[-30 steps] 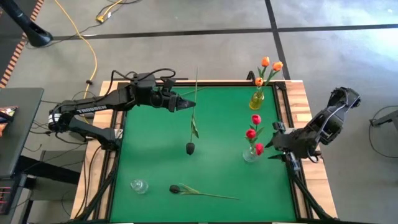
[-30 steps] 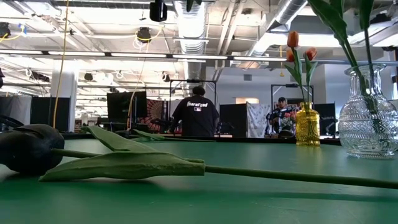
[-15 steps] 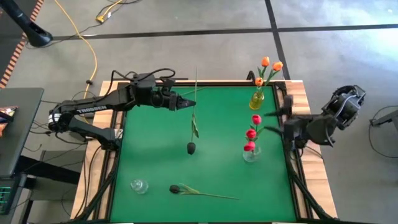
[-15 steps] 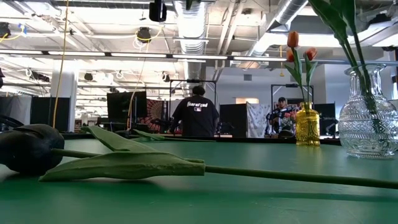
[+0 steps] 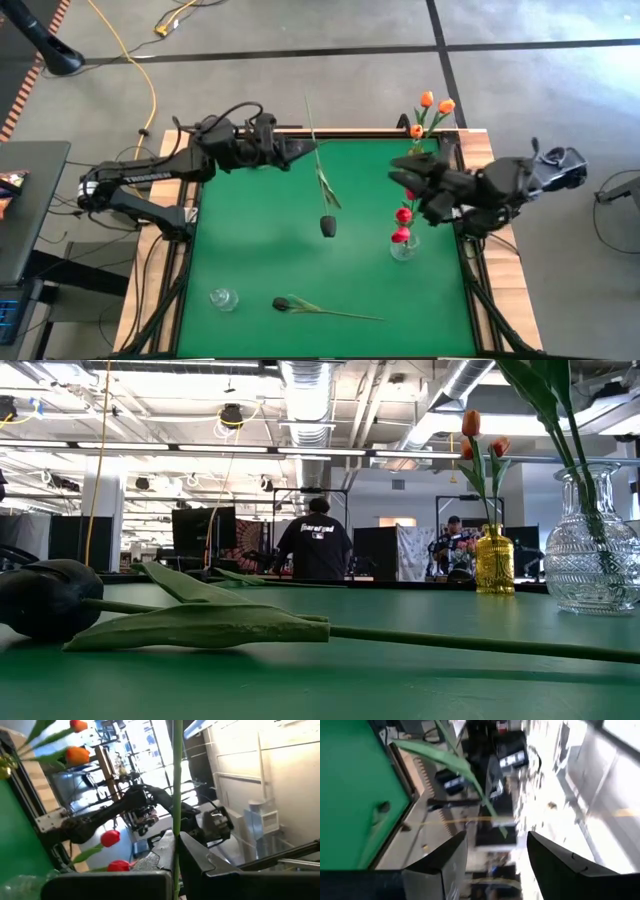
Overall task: Sort flowers into vase by color
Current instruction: Put the middle black tulip into the bottom transparent flower vase
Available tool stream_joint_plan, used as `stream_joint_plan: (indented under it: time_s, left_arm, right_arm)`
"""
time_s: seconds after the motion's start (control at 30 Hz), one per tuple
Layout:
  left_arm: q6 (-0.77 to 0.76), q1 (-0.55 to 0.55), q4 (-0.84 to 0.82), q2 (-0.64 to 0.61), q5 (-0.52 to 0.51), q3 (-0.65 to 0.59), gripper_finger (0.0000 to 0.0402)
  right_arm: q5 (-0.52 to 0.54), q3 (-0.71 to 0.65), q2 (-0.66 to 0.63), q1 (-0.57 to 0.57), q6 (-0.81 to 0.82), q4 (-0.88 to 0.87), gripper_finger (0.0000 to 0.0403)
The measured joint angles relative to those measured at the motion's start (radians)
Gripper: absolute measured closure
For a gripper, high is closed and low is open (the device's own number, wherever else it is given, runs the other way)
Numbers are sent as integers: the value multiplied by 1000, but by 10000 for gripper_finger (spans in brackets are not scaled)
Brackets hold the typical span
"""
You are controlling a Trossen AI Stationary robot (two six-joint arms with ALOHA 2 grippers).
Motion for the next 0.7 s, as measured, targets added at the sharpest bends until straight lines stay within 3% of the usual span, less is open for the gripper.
stream_joint_plan:
  time_s: [0.13,0.33,0.7]
  left_arm:
    - [-22,-55,8,10,-58,0,401]
    - [-49,-137,38,49,-115,1,401]
    - [-98,-159,128,117,-101,1,401]
  right_arm:
    - [-116,0,67,-67,-118,74,173]
    - [-131,0,160,-149,-155,130,173]
    - [-235,0,249,-153,-202,189,183]
